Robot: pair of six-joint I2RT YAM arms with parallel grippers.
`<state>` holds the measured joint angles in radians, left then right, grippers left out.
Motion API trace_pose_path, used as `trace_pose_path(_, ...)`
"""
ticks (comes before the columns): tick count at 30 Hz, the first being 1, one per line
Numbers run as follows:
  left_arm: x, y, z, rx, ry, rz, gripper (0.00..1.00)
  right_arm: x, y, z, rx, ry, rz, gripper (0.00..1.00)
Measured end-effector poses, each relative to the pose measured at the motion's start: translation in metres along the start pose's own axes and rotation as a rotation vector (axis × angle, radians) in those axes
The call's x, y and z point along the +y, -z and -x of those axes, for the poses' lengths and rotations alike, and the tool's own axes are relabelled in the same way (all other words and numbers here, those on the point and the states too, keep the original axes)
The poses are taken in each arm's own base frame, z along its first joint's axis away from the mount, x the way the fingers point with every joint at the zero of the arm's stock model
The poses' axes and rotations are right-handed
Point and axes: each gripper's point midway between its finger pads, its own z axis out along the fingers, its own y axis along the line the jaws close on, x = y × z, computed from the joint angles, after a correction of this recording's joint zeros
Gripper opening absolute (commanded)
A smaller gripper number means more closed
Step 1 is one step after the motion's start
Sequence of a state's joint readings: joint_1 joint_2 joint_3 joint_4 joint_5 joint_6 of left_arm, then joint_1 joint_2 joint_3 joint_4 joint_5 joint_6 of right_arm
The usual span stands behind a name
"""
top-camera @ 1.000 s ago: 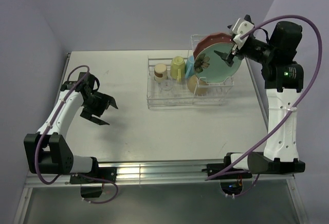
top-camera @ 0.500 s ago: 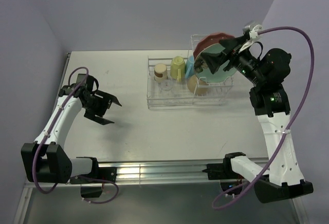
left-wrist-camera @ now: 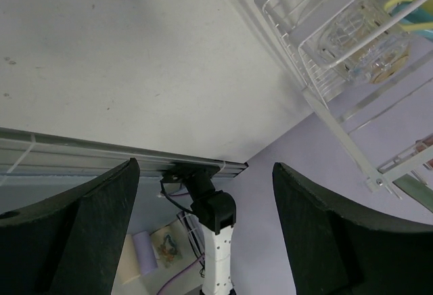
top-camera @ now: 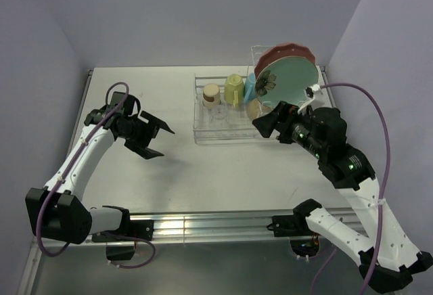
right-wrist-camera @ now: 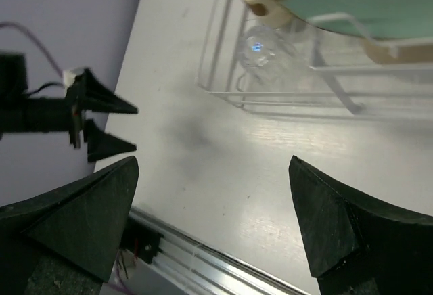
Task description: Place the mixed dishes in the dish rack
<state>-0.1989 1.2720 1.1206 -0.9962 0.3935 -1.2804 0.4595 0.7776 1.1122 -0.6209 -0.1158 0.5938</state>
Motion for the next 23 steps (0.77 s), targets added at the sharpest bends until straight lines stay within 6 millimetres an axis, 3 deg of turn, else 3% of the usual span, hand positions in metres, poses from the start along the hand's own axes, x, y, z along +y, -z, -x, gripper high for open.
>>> trace_pose_path(6, 0.000, 0.010, -0.009, 0.001, -0.022, -0.061, 0.86, -0.049, 0.022, -0.022, -0.067, -0.125, -0.185, 1.00)
trace_pose_path(12, 0.025, 0.006, -0.024, 0.053, -0.008, -0.087, 0.86, -0.082, 0.007, -0.074, 0.062, -0.209, -0.286, 1.00)
trace_pose_path(17, 0.037, -0.002, -0.035, 0.117, 0.002, -0.094, 0.87, -0.096, 0.004, -0.099, 0.120, -0.224, -0.317, 1.00)
trace_pose_path(23, 0.029, 0.002, -0.043, 0.151, -0.061, -0.182, 0.87, -0.100, 0.008, -0.109, 0.109, -0.227, -0.290, 1.00)
